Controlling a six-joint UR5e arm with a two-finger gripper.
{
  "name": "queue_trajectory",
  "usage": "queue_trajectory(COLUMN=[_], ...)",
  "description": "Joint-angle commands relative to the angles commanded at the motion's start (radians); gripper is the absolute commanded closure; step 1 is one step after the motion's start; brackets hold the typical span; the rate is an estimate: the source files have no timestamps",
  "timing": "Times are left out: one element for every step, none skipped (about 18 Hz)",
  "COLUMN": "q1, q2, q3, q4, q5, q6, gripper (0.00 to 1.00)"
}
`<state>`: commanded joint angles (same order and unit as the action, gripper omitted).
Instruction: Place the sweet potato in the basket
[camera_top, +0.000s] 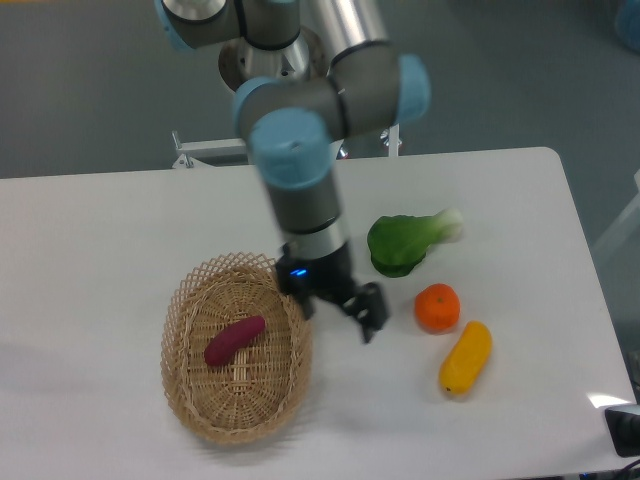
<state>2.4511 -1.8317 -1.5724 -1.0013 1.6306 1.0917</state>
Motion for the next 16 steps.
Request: queue_trajectory(q1=[0.026, 0.052, 0.077, 0.097, 0.117, 0.138, 0.163, 0.189, 0.215, 0.238, 0.259, 0.273, 0.287, 0.301, 0.31, 0.321], q2=[0.015, 0.025, 0.025, 0.031, 0.046, 0.052, 0.057, 0.063, 0.063, 0.068, 0.072, 0.072, 0.072, 0.072, 0.072, 0.072], q3=[0.006, 0.008, 0.011, 0.011, 0.011, 0.009, 0.009, 0.009, 0.008, 0.006, 0.003, -0.001, -0.003, -0.003, -0.003, -0.003], q4=[-0.028, -0.043, -0.052, -0.068, -0.088, -0.111, -0.128, -0.141, -0.149, -0.151, -0.151, -0.151, -0.151, -0.151, -0.151, -0.149], q5=[-0.003, -0.003, -0.012, -0.017, -0.017, -0.02, -0.023, -0.037, -0.057, -0.073, -0.086, -0.09, -0.092, -0.094, -0.1, -0.101], q6=[0.046, 0.103, 0.158, 0.206, 0.244, 0.285, 0.34, 0.397, 0.446, 0.477, 0.5, 0.516, 0.528, 0.543, 0.557, 0.572], gripper=[0.0, 0.0, 0.0, 0.0, 0.0, 0.0, 0.0, 0.0, 0.0, 0.0, 0.0, 0.0, 0.0, 0.0, 0.0, 0.0])
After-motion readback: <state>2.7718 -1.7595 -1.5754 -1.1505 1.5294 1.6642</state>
